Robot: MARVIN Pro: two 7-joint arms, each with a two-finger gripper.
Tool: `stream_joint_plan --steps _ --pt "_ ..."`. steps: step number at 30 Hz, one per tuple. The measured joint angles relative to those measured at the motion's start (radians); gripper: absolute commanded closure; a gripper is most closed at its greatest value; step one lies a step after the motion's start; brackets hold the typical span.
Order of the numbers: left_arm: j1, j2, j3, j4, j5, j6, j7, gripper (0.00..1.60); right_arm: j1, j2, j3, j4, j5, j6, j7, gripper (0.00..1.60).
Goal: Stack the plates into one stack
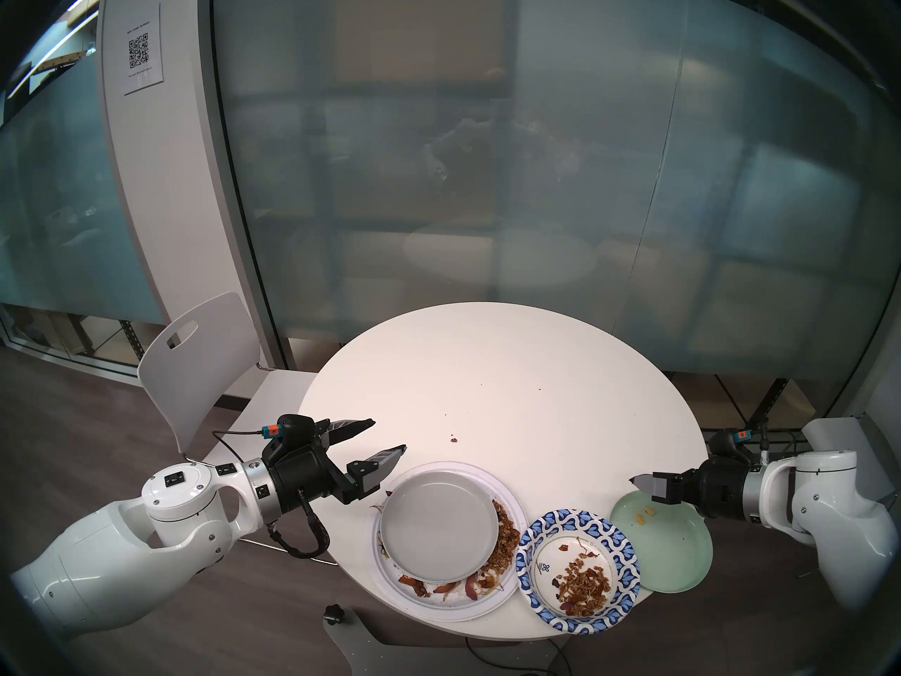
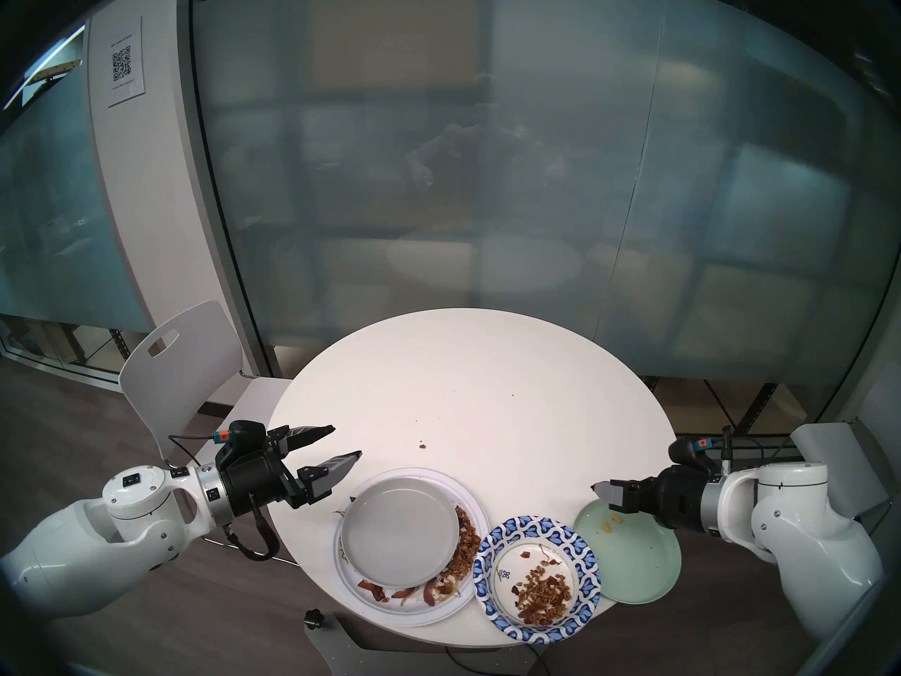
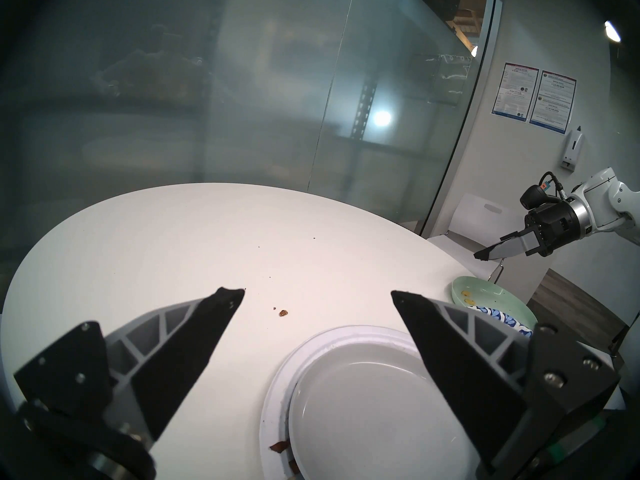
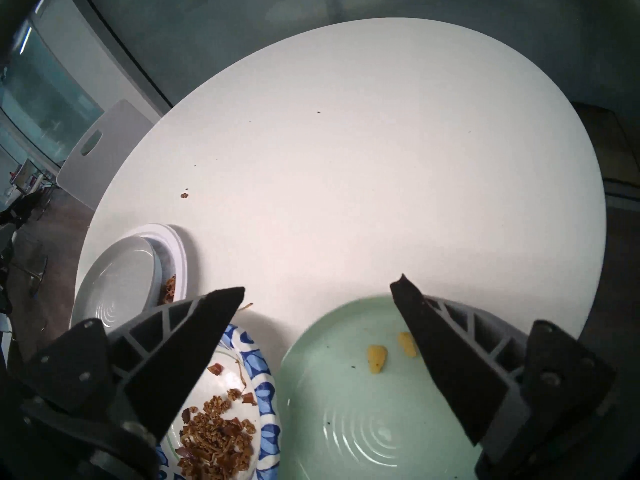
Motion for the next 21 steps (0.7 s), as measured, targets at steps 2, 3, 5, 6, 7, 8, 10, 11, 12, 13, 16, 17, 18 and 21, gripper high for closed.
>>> stream_joint_plan --steps 2,3,5,6,7,8,10,11,12,13,16,17,18,21 --pt "0.0 0.0 0.0 0.0 0.0 0.0 0.0 0.0 -0.028 -0.028 0.038 -0.005 -0.008 0.011 -0.007 0.0" --pt "0.0 0.0 0.0 0.0 0.0 0.0 0.0 0.0 -0.04 -0.04 0.054 -0.008 -0.011 0.016 -0.009 0.0" --pt "-0.001 0.0 0.001 0.0 0.0 0.0 0.0 0.0 -0.068 -0.068 0.093 -0.017 -0.018 0.027 -0.013 0.0" --pt "-0.001 0.001 0.001 0.0 -0.001 0.0 0.0 0.0 -0.084 -0.083 0.115 -0.023 -0.023 0.032 -0.015 0.0" --pt "-0.001 0.001 0.001 0.0 -0.001 0.0 0.0 0.0 -0.089 -0.088 0.122 -0.024 -0.024 0.034 -0.015 0.0" --pt "-0.001 0.001 0.001 0.0 -0.001 0.0 0.0 0.0 -0.093 -0.093 0.129 -0.026 -0.025 0.036 -0.015 0.0" --pt "-0.001 0.001 0.001 0.0 -0.001 0.0 0.0 0.0 -0.132 -0.132 0.182 -0.044 -0.034 0.047 -0.014 0.0" --pt "-0.001 0.001 0.001 0.0 -0.001 0.0 0.0 0.0 -0.142 -0.142 0.196 -0.048 -0.037 0.051 -0.012 0.0" --pt "-0.001 0.001 0.001 0.0 -0.001 0.0 0.0 0.0 -0.159 -0.16 0.219 -0.056 -0.041 0.057 -0.008 0.0" --pt "-0.001 0.001 0.001 0.0 -0.001 0.0 0.0 0.0 -0.163 -0.164 0.225 -0.059 -0.043 0.059 -0.006 0.0" --pt "-0.001 0.002 0.001 0.0 -0.001 0.0 0.0 0.0 -0.2 -0.201 0.265 -0.075 -0.053 0.069 0.008 0.0" --pt "-0.001 0.002 0.001 0.0 -0.001 0.0 0.0 0.0 -0.217 -0.219 0.281 -0.081 -0.057 0.073 0.016 0.0" --pt "-0.001 0.002 0.001 0.0 -0.001 0.0 0.0 0.0 -0.227 -0.229 0.289 -0.085 -0.06 0.075 0.022 0.0" --pt "-0.001 0.002 0.001 0.0 -0.001 0.0 0.001 0.0 -0.272 -0.276 0.321 -0.101 -0.075 0.076 0.056 0.19"
